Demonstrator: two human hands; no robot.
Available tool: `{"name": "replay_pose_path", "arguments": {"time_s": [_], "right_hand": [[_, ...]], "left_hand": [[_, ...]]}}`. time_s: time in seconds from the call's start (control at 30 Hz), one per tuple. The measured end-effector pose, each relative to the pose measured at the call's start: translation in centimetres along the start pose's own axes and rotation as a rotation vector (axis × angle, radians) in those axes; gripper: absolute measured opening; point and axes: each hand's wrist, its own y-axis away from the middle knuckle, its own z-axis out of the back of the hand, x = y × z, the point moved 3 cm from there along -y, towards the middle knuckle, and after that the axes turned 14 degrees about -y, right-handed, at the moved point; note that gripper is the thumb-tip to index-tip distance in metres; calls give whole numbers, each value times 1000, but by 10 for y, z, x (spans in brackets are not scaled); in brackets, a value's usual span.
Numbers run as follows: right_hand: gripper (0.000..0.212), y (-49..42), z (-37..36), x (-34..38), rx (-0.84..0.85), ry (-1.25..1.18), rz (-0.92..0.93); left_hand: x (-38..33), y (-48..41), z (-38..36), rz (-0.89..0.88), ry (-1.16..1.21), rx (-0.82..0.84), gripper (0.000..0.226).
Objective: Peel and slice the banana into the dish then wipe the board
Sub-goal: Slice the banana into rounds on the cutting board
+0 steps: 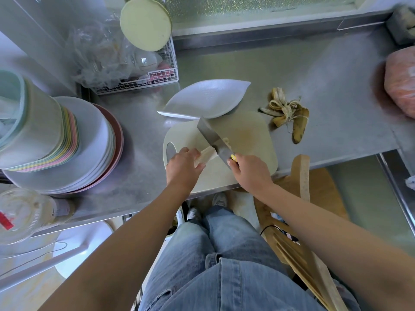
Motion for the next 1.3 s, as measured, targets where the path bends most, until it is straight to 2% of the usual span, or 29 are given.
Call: {"name": "replay_pose_path", "arguments": {"time_s": [0.17,0.47,0.73,0.97,1.3], "right_hand": [[28,-1,10,5,-70,-25,47],[28,-1,10,5,-34,-21,36],[29,3,-8,-7,75,-16,-33],[29,-2,7,3,-35,-45,19],[25,-2,9,7,-18,-28,35]], "left_hand": [[0,0,1,-3,-5,-1,28],[-1,0,1,-3,0,-9,28],[0,0,1,-8,-8,-9,31],[1,-1,-1,-5,-5,4,28],[1,-2,-1,-8,-11,7,28]]}}
